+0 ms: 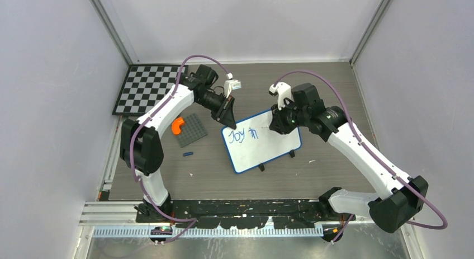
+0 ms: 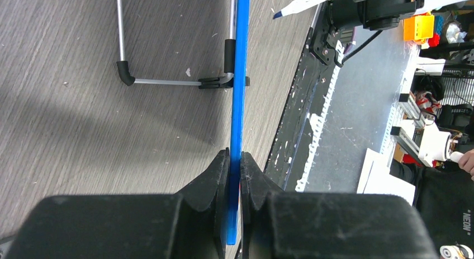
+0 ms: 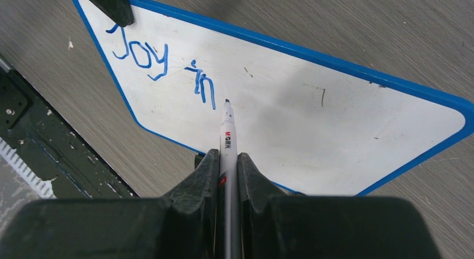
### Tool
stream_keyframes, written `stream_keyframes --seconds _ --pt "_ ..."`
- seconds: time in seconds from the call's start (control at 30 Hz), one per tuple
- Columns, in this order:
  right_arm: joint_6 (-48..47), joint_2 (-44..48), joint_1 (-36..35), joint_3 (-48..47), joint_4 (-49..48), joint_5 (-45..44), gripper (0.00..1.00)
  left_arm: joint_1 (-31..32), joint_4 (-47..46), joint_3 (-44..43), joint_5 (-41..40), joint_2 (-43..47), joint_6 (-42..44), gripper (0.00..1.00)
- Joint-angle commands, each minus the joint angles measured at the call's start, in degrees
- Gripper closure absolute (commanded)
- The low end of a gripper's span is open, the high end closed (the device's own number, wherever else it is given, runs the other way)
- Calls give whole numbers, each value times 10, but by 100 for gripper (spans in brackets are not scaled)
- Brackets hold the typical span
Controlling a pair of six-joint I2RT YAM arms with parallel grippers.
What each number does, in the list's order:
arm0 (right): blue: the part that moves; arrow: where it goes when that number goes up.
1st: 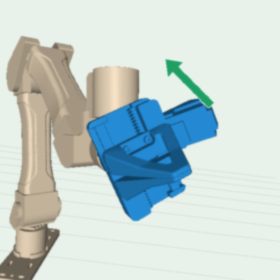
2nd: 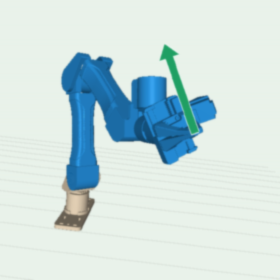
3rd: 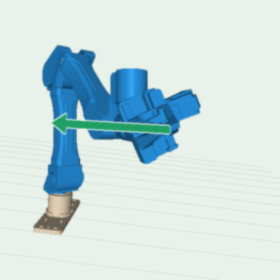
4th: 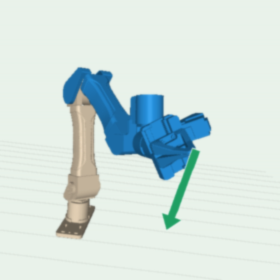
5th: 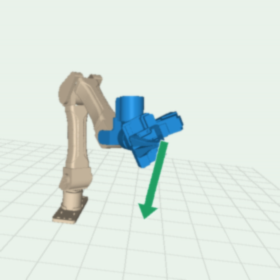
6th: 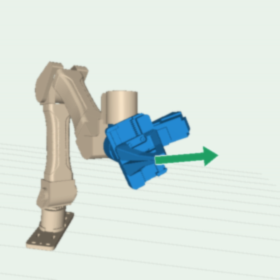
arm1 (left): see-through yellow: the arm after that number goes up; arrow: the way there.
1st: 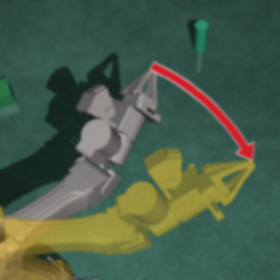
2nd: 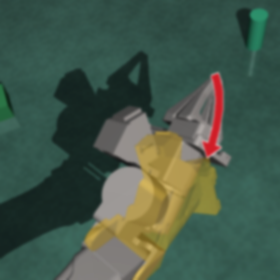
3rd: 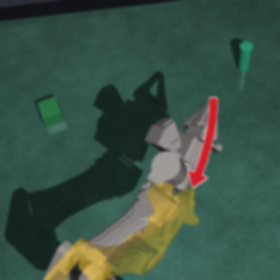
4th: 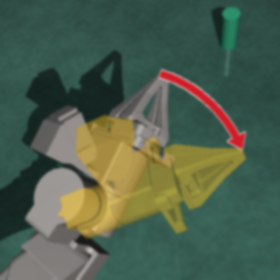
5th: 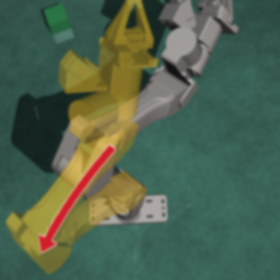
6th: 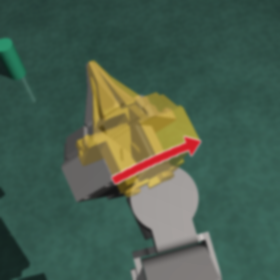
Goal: Write a sentence on the whiteboard
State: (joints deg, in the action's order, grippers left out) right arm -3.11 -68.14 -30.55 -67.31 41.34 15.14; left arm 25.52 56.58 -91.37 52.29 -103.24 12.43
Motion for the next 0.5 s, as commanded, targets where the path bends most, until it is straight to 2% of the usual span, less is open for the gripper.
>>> stream_keyframes --seconds 0.0,0.47 --pt "-9 -11 -11 0 -31 -38 100 16 3 10 -13 0 2 100" --pt "-10 -30 -13 5 -59 -78 100 16 1 10 -17 1 0 100"
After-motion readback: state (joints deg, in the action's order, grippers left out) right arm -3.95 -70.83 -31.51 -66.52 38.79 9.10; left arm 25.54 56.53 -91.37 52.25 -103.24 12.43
